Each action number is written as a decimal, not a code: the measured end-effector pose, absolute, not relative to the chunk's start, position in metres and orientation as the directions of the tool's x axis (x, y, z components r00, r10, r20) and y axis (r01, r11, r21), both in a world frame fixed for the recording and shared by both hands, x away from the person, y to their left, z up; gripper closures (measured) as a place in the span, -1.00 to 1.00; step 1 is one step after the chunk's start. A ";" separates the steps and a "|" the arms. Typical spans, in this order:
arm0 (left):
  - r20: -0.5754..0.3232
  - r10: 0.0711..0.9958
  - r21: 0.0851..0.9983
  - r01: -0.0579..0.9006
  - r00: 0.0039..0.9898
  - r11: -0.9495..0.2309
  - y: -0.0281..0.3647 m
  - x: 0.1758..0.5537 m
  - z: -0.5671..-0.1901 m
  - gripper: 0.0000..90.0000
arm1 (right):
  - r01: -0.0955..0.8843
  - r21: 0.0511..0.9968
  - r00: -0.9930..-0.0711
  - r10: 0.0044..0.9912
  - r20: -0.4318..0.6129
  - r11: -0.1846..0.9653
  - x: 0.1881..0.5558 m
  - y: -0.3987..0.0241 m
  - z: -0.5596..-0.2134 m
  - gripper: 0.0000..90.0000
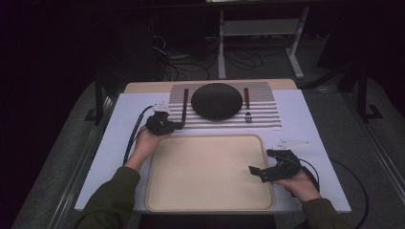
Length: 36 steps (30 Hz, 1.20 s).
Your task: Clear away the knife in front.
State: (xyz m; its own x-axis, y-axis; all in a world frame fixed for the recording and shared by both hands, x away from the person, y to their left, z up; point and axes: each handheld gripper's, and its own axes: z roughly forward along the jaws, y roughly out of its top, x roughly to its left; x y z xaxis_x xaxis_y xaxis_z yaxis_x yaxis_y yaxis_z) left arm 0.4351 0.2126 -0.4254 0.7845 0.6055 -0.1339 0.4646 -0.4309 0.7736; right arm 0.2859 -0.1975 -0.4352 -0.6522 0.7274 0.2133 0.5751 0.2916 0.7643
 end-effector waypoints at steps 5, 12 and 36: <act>-0.131 0.615 0.762 0.476 0.778 -0.440 0.204 0.449 -0.427 1.00 | 0.575 0.764 -0.653 0.727 0.214 0.292 0.286 -0.197 -0.435 -1.00; -0.119 0.641 0.739 0.499 0.758 -0.453 0.194 0.467 -0.433 1.00 | 0.577 0.764 -0.652 0.726 0.218 0.288 0.286 -0.198 -0.435 -1.00; -0.066 0.678 0.669 0.537 0.732 -0.514 0.183 0.477 -0.452 1.00 | 0.572 0.768 -0.655 0.723 0.218 0.287 0.286 -0.198 -0.435 -1.00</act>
State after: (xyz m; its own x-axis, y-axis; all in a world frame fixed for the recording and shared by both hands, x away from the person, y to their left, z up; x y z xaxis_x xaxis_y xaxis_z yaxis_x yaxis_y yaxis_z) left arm 0.4769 0.1828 -0.4517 0.7317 0.6784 -0.0662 0.5369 -0.5137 0.6693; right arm 0.2859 -0.1983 -0.4350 -0.6553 0.7233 0.2179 0.5723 0.2870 0.7682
